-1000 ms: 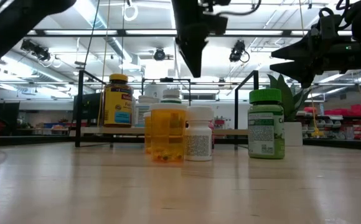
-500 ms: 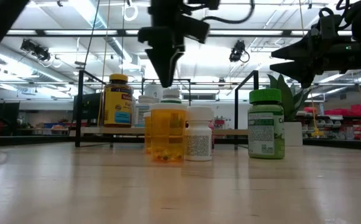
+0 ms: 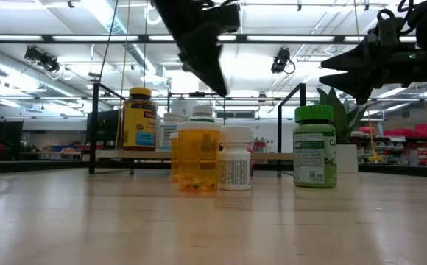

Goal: Pick and place medicine bottles onto shelf by color
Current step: Put the light green pill bottle on the shelf

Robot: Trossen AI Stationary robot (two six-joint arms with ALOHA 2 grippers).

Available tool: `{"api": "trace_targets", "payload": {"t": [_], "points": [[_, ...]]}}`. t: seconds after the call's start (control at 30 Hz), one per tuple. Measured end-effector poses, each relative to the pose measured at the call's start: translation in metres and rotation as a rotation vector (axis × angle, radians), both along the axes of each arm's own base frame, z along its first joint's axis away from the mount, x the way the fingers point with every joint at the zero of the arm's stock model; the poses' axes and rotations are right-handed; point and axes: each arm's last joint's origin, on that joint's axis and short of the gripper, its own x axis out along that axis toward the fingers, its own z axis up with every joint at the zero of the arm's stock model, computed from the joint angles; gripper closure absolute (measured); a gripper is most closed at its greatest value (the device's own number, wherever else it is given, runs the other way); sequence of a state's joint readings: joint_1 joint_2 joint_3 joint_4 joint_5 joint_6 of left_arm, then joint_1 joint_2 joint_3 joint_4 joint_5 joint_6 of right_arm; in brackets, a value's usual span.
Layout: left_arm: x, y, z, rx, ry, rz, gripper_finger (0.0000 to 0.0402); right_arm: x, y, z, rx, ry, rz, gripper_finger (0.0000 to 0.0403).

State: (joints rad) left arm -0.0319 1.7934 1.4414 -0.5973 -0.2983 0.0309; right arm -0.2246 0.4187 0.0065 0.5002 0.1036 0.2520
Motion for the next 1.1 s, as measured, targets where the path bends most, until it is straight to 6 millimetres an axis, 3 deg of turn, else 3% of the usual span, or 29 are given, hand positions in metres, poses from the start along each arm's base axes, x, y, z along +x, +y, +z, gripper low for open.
{"api": "trace_targets", "payload": {"t": [0.27, 0.57, 0.83, 1.1], "points": [[0.021, -0.012, -0.016, -0.123, -0.082, -0.083, 0.0146, 0.0, 0.0, 0.0, 0.0, 0.0, 0.0, 0.016], [0.037, -0.047, -0.03, -0.141, -0.169, -0.214, 0.0094, 0.0, 0.0, 0.0, 0.0, 0.0, 0.0, 0.016], [0.051, -0.063, -0.026, -0.163, -0.345, -0.243, 0.0084, 0.0, 0.0, 0.0, 0.0, 0.0, 0.0, 0.016], [0.063, -0.063, -0.031, -0.179, -0.461, -0.211, 0.0083, 0.0, 0.0, 0.0, 0.0, 0.0, 0.0, 0.016]]}}
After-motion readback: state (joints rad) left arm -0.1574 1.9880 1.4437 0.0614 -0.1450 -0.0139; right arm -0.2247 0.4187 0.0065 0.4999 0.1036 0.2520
